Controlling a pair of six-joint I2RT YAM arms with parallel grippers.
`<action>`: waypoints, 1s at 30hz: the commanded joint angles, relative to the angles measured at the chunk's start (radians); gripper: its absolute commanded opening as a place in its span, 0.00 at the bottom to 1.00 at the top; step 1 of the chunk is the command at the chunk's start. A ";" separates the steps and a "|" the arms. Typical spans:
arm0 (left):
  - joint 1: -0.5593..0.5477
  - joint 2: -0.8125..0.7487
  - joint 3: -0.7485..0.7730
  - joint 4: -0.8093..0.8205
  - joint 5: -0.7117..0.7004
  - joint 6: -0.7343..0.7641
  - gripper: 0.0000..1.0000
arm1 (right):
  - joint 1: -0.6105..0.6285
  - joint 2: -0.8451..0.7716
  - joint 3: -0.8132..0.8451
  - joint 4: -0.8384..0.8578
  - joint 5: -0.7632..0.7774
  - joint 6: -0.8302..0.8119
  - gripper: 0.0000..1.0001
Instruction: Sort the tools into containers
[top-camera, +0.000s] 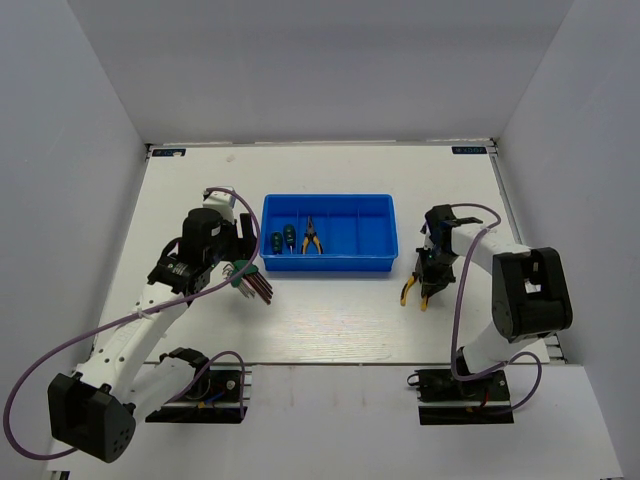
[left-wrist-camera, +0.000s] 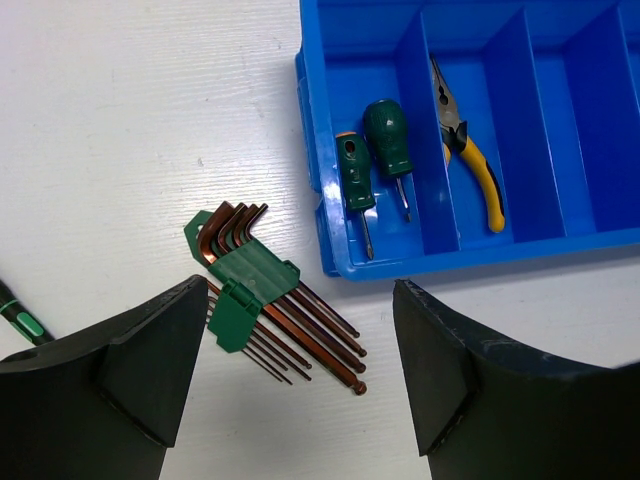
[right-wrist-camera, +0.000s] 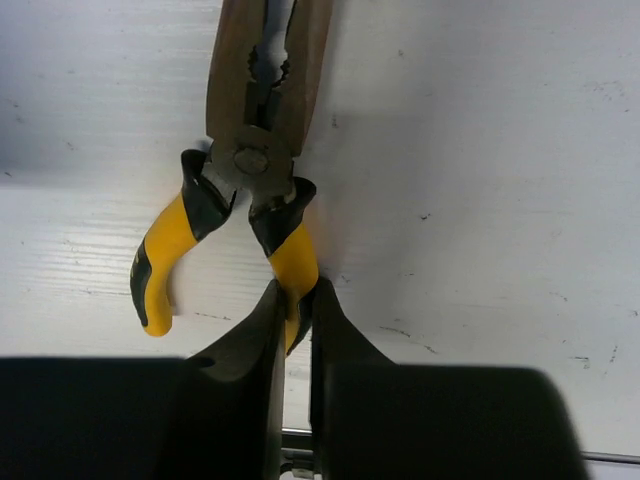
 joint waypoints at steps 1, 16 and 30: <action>0.002 -0.023 -0.003 0.019 0.000 0.007 0.85 | -0.004 0.042 -0.023 0.082 0.049 0.012 0.03; 0.002 -0.023 -0.003 0.019 0.000 0.007 0.85 | -0.047 -0.383 0.160 -0.262 -0.184 -0.499 0.00; 0.002 0.007 -0.003 0.019 -0.066 0.007 0.85 | 0.312 0.251 0.909 -0.084 -0.338 -0.160 0.00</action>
